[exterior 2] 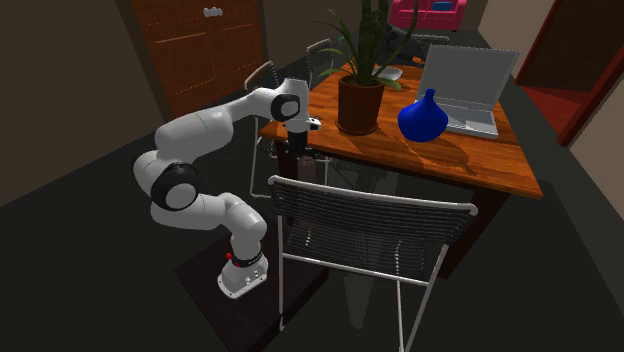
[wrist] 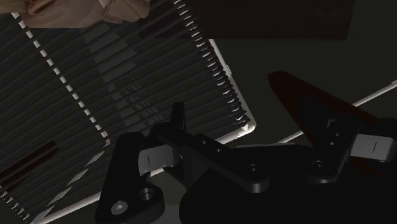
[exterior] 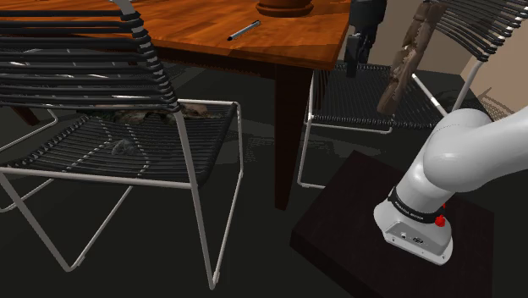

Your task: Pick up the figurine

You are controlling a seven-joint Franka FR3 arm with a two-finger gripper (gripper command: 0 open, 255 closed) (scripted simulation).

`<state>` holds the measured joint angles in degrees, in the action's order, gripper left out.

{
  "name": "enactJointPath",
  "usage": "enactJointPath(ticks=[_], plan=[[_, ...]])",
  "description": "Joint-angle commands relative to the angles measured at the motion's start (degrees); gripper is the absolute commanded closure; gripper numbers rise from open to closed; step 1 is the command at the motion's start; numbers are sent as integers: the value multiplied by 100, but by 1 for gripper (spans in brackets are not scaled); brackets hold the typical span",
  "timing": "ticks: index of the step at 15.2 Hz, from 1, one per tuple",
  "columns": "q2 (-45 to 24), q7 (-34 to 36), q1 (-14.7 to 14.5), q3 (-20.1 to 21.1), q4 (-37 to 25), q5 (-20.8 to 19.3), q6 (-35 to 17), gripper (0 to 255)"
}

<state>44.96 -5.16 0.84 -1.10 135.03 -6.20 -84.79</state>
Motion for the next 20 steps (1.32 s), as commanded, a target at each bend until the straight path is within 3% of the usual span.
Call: enactJointPath(ticks=[1,9,17,20], plan=[[0,0,0,0,0,0,0,0],[431,-1295,-20,-797,-987,-361,870,0],[328,-2641,-206,-1668,-2434,-664,1670,0],[438,-2634,-192,-1686,-2212,-688,1551,0]])
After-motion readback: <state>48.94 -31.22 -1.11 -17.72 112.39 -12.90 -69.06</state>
